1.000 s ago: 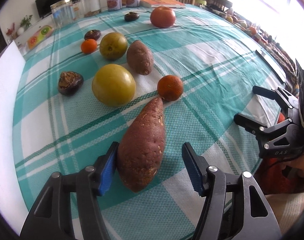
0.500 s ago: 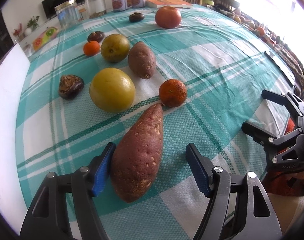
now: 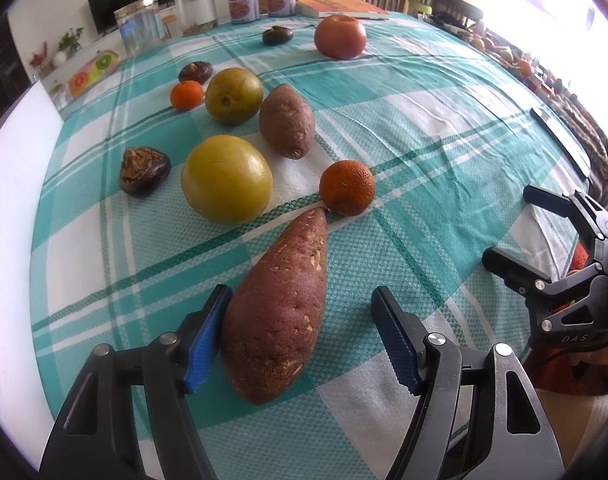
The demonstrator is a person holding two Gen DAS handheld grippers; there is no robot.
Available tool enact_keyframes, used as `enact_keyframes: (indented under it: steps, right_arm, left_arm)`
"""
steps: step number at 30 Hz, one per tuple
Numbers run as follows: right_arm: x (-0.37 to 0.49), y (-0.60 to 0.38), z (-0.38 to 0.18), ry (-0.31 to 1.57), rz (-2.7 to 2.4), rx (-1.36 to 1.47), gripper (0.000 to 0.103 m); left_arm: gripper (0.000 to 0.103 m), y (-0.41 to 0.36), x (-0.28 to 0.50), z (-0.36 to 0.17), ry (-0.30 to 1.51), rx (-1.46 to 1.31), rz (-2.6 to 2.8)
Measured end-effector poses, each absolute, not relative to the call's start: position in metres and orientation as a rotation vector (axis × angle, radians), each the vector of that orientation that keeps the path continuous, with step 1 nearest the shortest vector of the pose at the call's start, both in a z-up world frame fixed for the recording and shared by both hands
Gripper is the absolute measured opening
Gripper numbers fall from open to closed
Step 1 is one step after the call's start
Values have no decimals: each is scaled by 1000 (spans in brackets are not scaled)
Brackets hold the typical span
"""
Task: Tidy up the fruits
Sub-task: 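Close the left tool around the large sweet potato and lift it, then drop the sweet potato into the white box with the left tool while the right tool drops a tangerine in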
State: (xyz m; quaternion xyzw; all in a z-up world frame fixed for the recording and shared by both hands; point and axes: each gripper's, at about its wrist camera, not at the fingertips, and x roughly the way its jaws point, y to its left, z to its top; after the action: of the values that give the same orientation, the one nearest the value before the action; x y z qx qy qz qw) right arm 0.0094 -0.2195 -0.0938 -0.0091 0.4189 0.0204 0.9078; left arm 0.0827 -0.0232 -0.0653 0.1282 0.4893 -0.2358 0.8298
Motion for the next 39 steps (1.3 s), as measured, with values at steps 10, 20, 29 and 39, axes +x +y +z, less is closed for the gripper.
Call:
enact_keyframes:
  steps: [10,20,29,39]
  right_arm:
    - [11,-219,-92,872,52,-18,103]
    - [58,-197,-64,914,380,87,90]
    - [117,-135,-80,1009,481,5,51]
    - [103,-82,-8,967,709,101,30]
  left_arm:
    - [47,-12,85,-60,1042,242,-444]
    - [47,50,58,-43,1000,-2,-294]
    - [47,76,44,-10,913,-122,-248]
    - [47,170,21,67,755,-281,-116]
